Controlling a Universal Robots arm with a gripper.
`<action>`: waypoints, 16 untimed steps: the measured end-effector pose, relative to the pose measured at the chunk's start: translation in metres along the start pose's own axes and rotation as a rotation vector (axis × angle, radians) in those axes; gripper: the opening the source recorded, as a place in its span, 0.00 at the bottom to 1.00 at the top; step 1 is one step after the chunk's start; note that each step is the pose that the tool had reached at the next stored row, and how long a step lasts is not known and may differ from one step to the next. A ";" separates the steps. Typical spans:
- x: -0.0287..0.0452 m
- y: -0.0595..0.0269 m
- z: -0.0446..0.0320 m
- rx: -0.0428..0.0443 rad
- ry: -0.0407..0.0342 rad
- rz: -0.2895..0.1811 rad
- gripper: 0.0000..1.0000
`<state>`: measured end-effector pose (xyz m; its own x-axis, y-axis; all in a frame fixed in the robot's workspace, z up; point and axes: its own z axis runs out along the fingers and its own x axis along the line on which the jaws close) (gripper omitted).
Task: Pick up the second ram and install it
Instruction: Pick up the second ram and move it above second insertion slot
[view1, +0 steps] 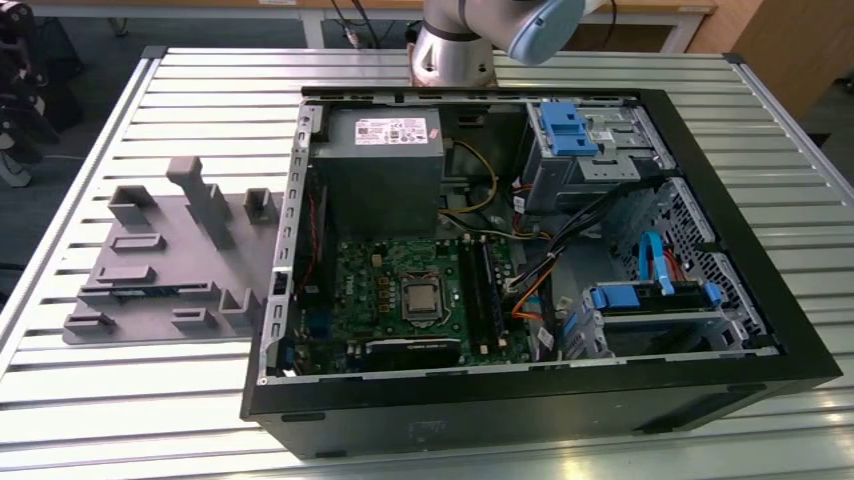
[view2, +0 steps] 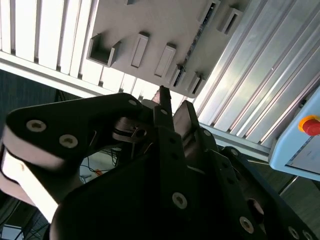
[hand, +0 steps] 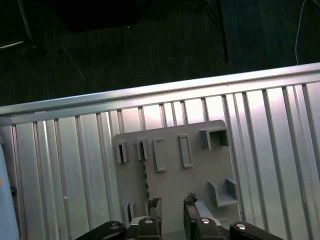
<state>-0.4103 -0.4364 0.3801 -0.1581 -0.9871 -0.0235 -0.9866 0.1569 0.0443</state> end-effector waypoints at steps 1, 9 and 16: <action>0.0000 0.0000 0.0000 0.0000 0.0000 0.000 0.33; -0.0001 -0.0004 0.0000 0.0000 0.0000 0.000 0.40; -0.0001 -0.0006 0.0000 0.0000 0.0000 0.000 0.21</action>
<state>-0.4096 -0.4364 0.3801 -0.1581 -0.9871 -0.0235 -0.9866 0.1569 0.0443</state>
